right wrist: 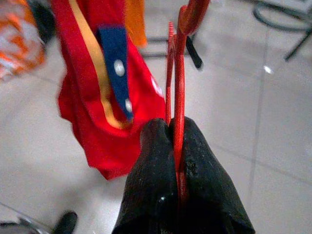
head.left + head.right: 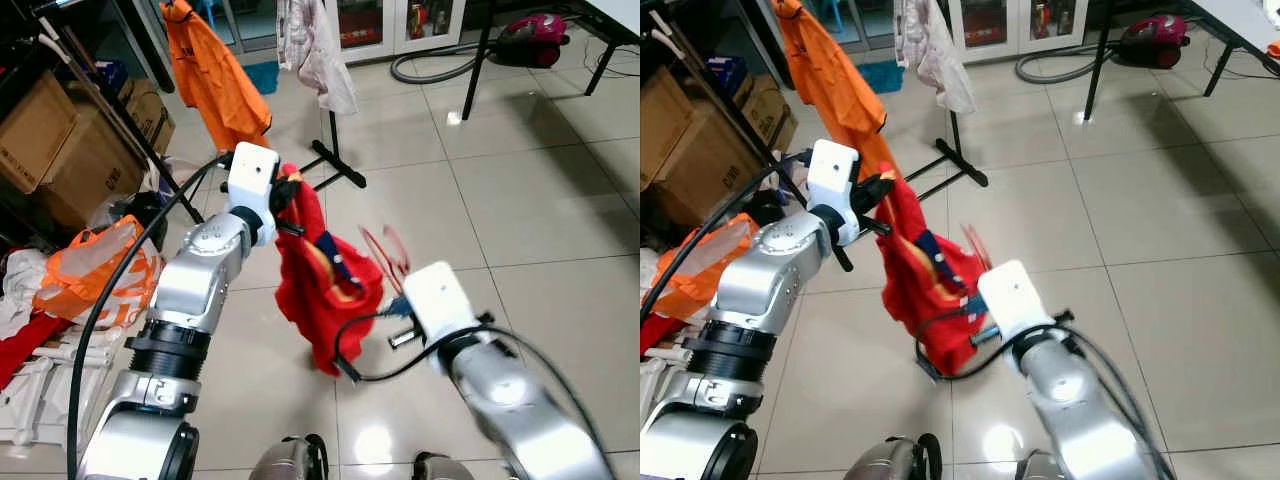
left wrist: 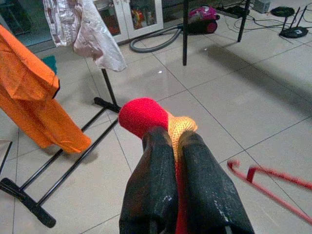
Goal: Hang hanger
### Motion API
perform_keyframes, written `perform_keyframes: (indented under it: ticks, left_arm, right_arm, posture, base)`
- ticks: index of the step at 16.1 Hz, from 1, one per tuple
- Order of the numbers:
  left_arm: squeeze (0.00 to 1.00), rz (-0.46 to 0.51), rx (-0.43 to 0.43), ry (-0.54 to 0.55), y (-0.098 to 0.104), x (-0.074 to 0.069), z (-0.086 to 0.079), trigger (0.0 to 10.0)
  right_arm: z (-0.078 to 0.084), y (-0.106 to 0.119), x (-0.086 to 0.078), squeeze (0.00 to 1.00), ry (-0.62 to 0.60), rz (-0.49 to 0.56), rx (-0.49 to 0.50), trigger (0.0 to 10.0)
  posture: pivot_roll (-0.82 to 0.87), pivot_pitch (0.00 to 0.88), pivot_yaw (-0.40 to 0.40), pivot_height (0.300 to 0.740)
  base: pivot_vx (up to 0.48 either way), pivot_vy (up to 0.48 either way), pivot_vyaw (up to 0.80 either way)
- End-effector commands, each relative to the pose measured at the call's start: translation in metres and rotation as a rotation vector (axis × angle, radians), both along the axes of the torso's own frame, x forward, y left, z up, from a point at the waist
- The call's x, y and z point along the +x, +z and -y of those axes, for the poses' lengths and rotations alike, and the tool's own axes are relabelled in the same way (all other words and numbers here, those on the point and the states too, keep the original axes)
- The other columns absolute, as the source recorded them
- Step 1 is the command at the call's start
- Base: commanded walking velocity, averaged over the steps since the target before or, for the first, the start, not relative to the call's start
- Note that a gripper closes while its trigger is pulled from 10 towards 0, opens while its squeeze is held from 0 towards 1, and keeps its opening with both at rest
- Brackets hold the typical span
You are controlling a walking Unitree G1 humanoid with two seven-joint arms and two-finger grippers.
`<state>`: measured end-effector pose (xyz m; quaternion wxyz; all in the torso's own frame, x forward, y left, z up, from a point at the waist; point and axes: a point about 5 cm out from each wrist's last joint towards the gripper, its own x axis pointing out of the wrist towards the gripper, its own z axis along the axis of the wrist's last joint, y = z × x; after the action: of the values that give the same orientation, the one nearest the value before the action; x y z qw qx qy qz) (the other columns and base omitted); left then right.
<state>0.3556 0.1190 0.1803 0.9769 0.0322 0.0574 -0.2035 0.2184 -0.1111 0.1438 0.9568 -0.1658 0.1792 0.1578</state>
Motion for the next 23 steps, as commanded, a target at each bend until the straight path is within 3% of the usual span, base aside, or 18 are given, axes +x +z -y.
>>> perform_keyframes:
  ticks: [1, 2, 3, 5, 6, 12, 17, 20, 23]
  left_arm:
    - [0.0, 0.069, -0.005, 0.012, 0.017, 0.004, -0.007, 10.0]
    - [0.0, 0.068, -0.011, 0.017, 0.019, 0.005, -0.009, 10.0]
    - [0.0, 0.068, -0.012, 0.017, 0.019, 0.006, -0.009, 10.0]
    - [0.0, 0.067, -0.02, 0.021, 0.019, 0.005, -0.009, 10.0]
    - [0.0, 0.069, -0.021, 0.019, 0.02, 0.004, -0.009, 10.0]
    - [0.0, 0.08, -0.023, 0.016, 0.027, 0.0, -0.012, 10.0]
    - [0.0, 0.074, -0.041, 0.031, 0.028, 0.0, -0.012, 10.0]
    - [0.0, 0.071, -0.052, 0.038, 0.029, -0.001, -0.012, 10.0]
    - [0.0, 0.066, -0.042, 0.05, 0.025, -0.001, -0.016, 10.0]
  right_arm:
    - [-0.009, 0.007, -0.004, 0.0, 0.053, -0.003, 0.053, 10.0]
    - [-0.023, 0.019, -0.009, 0.0, 0.127, 0.005, 0.118, 10.0]
    - [-0.024, 0.02, -0.01, 0.0, 0.135, 0.004, 0.124, 10.0]
    - [-0.038, 0.011, -0.021, 0.0, 0.231, -0.077, 0.128, 10.0]
    - [-0.039, 0.005, -0.023, 0.0, 0.222, -0.106, 0.111, 10.0]
    - [-0.032, -0.008, -0.016, 0.0, 0.12, -0.126, -0.034, 10.0]
    - [-0.038, -0.015, -0.014, 0.0, 0.142, -0.096, -0.177, 10.0]
    - [-0.03, -0.018, -0.012, 0.0, 0.099, -0.068, -0.293, 10.0]
    - [-0.019, -0.016, -0.009, 0.0, 0.067, -0.058, -0.335, 10.0]
  posture:
    - [0.03, 0.14, 0.225, 0.74]
    - [0.04, 0.147, 0.228, 0.74]
    - [0.04, 0.147, 0.228, 0.74]
    - [0.04, 0.151, 0.228, 0.74]
    - [0.04, 0.153, 0.227, 0.74]
    - [0.06, 0.152, 0.224, 0.74]
    - [0.06, 0.147, 0.226, 0.74]
    - [0.06, 0.145, 0.224, 0.74]
    - [0.05, 0.146, 0.218, 0.74]
  base:
    - [0.0, 0.0, 0.0]
    - [0.0, 0.0, 0.0]
    - [0.0, 0.0, 0.0]
    - [0.0, 0.0, 0.0]
    - [0.0, 0.0, 0.0]
    - [0.0, 0.0, 0.0]
    - [0.0, 0.0, 0.0]
    - [0.0, 0.0, 0.0]
    - [0.0, 0.0, 0.0]
